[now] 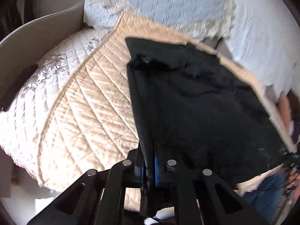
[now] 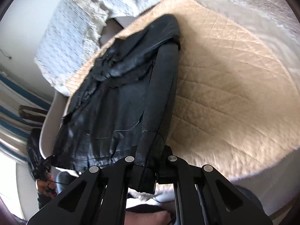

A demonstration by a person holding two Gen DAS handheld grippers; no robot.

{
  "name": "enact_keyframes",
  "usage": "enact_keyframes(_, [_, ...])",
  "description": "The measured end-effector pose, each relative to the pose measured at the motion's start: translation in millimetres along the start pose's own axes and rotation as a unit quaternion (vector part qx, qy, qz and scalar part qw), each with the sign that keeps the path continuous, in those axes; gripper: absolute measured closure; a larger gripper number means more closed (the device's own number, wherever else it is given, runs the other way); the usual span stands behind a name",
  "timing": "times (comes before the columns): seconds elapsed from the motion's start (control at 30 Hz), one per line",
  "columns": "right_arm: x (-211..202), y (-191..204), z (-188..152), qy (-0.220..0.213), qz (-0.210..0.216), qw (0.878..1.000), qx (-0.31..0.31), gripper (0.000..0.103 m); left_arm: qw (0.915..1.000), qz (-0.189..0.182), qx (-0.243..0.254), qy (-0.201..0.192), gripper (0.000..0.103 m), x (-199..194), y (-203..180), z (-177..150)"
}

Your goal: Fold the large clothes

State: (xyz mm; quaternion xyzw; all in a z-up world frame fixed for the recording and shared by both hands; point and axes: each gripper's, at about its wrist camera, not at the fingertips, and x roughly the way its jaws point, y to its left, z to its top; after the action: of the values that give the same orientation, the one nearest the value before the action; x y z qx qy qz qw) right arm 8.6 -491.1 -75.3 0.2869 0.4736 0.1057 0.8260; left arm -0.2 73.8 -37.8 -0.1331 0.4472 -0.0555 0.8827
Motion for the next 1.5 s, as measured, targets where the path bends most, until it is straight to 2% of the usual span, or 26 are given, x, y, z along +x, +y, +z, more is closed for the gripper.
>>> enact_keyframes(0.03, [-5.9, 0.7, -4.7, 0.001, 0.006, 1.000, -0.002, 0.097, 0.9999, -0.014, -0.006, -0.005, 0.095, -10.5, 4.1, -3.2])
enact_keyframes(0.23, [-18.1, -0.3, -31.4, 0.016, 0.021, 1.000, 0.001, 0.097, 0.9987, -0.046, -0.022, 0.001, 0.096, -35.9, 15.5, -28.7])
enact_keyframes(0.43, [-28.6, 12.4, -18.3, -0.008, 0.063, 0.998, -0.007, 0.097, 0.9954, -0.085, -0.034, -0.026, 0.096, -50.9, 10.9, -16.6])
enact_keyframes(0.57, [-31.1, 26.7, 13.9, -0.039, 0.107, 0.993, -0.015, 0.097, 0.9903, -0.119, -0.046, -0.055, 0.096, -56.0, 7.4, 11.1])
enact_keyframes(0.8, [-26.2, 43.7, 90.7, -0.087, 0.140, 0.986, -0.031, 0.097, 0.9803, -0.151, -0.076, -0.103, 0.096, -33.1, 9.2, 80.2])
enact_keyframes(0.87, [-16.5, 43.3, 114.1, -0.091, 0.145, 0.985, -0.027, 0.097, 0.9791, -0.152, -0.085, -0.105, 0.096, -15.8, 12.4, 102.3])
enact_keyframes(1.03, [29.8, 38.9, 174.2, -0.085, 0.127, 0.988, -0.020, 0.097, 0.9814, -0.132, -0.097, -0.101, 0.096, 35.9, 23.5, 145.8])
enact_keyframes(1.2, [96.7, 21.4, 220.0, -0.047, 0.091, 0.995, 0.009, 0.094, 0.9868, -0.090, -0.118, -0.064, 0.096, 110.2, 39.6, 167.4])
enact_keyframes(1.3, [132.5, 14.0, 230.2, -0.018, 0.064, 0.998, 0.015, 0.088, 0.9906, -0.048, -0.123, -0.034, 0.096, 148.7, 43.3, 182.3])
enact_keyframes(1.4, [156.8, 3.1, 232.7, 0.006, 0.021, 0.999, 0.027, 0.086, 0.9923, -0.027, -0.121, -0.002, 0.096, 172.4, 47.1, 188.8])
enact_keyframes(1.47, [154.1, 1.4, 231.7, 0.006, 0.021, 0.999, 0.026, 0.083, 0.9934, -0.027, -0.111, 0.006, 0.095, 170.5, 46.5, 191.2])
enact_keyframes(1.5, [145.4, 3.5, 229.1, -0.001, 0.033, 0.999, 0.018, 0.072, 0.9943, -0.029, -0.102, 0.003, 0.094, 164.0, 45.3, 192.8])
